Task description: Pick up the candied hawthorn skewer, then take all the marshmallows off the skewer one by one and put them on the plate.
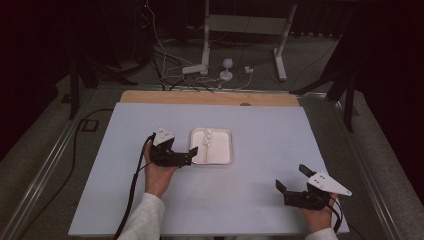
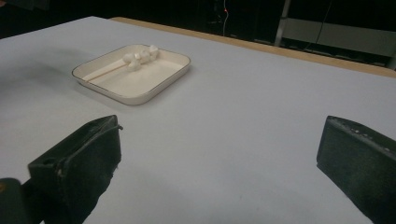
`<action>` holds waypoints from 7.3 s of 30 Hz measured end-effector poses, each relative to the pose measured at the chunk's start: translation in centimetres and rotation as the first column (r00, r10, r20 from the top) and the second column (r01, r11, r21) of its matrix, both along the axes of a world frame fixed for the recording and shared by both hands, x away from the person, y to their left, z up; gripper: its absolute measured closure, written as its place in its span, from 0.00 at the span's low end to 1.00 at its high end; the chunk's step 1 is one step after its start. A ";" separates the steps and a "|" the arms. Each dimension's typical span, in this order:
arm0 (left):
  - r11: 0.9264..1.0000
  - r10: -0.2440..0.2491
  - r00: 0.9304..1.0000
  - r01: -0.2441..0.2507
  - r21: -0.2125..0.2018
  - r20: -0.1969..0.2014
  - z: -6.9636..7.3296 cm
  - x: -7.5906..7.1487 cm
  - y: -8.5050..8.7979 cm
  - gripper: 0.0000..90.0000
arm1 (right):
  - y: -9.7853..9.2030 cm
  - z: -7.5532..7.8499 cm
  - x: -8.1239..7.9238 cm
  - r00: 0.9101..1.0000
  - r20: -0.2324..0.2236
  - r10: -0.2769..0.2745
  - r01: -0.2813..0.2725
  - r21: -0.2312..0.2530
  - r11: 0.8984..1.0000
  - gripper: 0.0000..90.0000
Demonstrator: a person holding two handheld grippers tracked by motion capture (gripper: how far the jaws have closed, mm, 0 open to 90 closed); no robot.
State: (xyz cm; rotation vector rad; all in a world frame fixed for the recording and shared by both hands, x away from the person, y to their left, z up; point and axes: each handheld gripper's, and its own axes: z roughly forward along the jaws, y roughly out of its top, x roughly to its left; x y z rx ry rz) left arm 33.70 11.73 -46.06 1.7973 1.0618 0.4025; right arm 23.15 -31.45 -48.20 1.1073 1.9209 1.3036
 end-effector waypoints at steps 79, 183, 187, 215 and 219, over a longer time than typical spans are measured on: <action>0.998 -0.061 0.930 0.064 -0.002 -0.363 -3.6 2.4 -5.5 1.00 | -0.1 -0.1 0.1 1.000 -0.008 -0.012 0.012 0.001 1.000 0.00; 0.986 -0.159 0.986 0.161 -0.037 0.053 -0.1 -4.9 -0.3 1.00 | 15.8 8.3 14.4 0.907 -0.246 0.343 -0.242 0.362 0.900 0.51; 0.985 -0.165 0.985 0.167 -0.041 0.058 0.0 -5.0 -0.5 1.00 | 16.0 7.8 14.6 0.898 -0.272 0.345 -0.228 0.382 0.896 0.59; 0.978 -0.206 0.972 0.210 -0.021 0.108 0.0 -5.3 -0.8 1.00 | 15.9 8.2 14.7 0.895 -0.281 0.345 -0.193 0.453 0.870 0.88; 0.977 -0.213 0.971 0.213 0.006 0.108 0.0 -5.4 -0.8 1.00 | 15.7 8.8 14.6 0.916 -0.255 0.311 -0.174 0.445 0.878 0.89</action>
